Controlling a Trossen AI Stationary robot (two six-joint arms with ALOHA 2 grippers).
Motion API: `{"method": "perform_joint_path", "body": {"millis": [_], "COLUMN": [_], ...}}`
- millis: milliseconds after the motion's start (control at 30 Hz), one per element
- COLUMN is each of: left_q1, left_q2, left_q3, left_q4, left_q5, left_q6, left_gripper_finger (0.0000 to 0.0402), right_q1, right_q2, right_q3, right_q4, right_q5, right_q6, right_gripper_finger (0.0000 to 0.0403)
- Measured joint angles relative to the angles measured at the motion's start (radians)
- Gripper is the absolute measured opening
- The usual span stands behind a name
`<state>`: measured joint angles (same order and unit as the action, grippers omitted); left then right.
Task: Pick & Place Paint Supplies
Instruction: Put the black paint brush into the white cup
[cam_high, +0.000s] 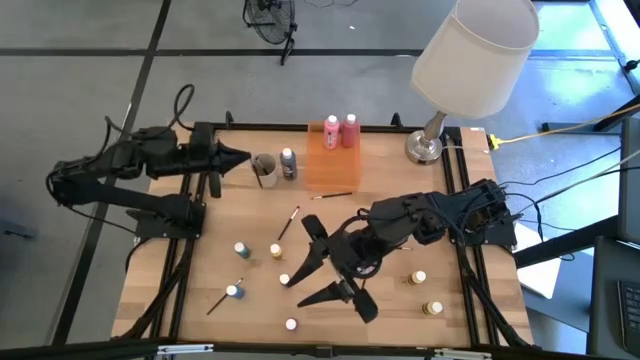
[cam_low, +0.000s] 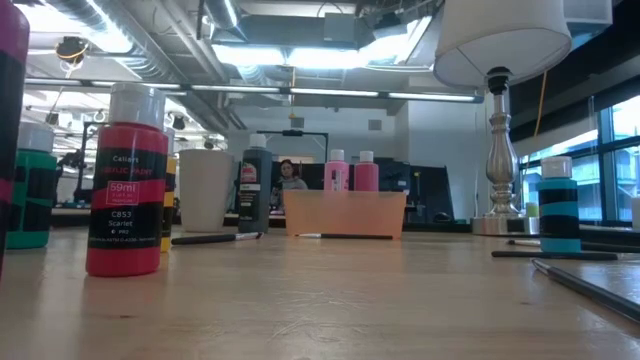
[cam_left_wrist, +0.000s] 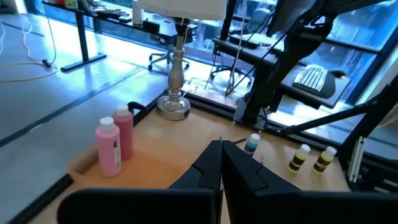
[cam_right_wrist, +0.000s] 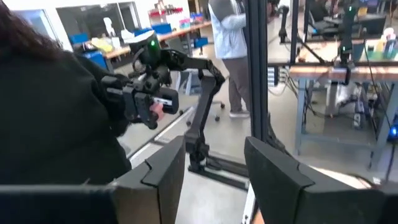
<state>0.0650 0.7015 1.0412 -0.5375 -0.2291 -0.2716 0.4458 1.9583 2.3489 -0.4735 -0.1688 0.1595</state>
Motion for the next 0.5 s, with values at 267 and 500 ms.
{"method": "perform_joint_path", "body": {"millis": [267,500], "left_q1": [0.000,0.000], "left_q2": [-0.146,-0.189], "left_q3": [-0.228,-0.308], "left_q4": [0.170,0.218], "left_q5": [-0.122,-0.343], "left_q6": [0.036,0.128], "left_gripper_finger": [0.0002,0.0002], "right_q1": [-0.006,-0.007], "right_q2": [-0.021,-0.037], "right_q3": [0.000,0.000], "right_q4": [-0.077,-0.162], "right_q5": [-0.049,-0.061], "right_q6": [0.005,0.007], "right_gripper_finger": [0.0171,0.0171]}}
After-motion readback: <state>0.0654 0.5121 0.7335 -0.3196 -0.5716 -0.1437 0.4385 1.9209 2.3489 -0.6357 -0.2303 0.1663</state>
